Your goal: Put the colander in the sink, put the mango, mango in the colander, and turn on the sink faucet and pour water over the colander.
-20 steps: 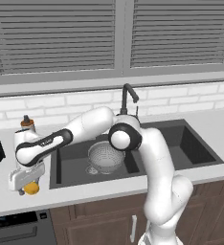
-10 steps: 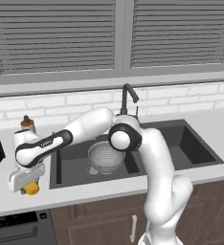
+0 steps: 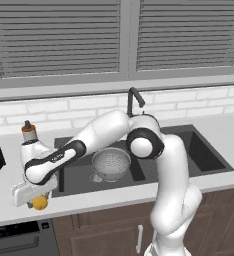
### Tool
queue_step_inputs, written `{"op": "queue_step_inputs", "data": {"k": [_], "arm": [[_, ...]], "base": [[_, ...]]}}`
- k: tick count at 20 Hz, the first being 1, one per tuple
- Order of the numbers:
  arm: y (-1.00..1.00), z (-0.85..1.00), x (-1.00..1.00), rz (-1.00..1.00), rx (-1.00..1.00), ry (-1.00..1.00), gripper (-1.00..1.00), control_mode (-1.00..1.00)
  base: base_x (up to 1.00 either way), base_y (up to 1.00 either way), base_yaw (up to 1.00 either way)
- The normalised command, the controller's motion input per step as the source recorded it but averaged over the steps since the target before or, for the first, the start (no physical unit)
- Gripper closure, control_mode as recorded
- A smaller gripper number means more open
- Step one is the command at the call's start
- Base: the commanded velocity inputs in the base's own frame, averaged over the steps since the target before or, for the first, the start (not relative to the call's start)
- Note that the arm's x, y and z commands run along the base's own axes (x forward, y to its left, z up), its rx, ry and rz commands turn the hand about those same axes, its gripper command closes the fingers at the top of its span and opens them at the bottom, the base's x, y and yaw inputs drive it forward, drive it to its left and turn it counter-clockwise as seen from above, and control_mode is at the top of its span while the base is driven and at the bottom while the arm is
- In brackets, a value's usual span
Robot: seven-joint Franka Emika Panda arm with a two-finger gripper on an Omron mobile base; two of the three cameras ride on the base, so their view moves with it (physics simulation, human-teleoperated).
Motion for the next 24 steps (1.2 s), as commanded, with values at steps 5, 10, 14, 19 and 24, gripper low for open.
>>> {"op": "queue_step_inputs", "data": {"k": [5,10,14,19,24], "arm": [[-0.86,0.48,-0.17,-0.37,0.0,-0.18,1.0,-1.0],[-0.73,0.97,0.15,-0.42,0.02,0.0,1.0,-1.0],[-0.88,1.0,0.18,-0.36,0.02,0.17,1.0,-1.0],[-0.97,0.94,0.51,-0.24,0.02,0.39,1.0,-1.0],[-0.98,0.6,0.93,-0.13,0.03,0.44,1.0,-1.0]], "base": [[0.0,0.0,0.0],[0.0,0.0,0.0],[0.0,0.0,0.0],[0.0,0.0,0.0],[0.0,0.0,0.0]]}}
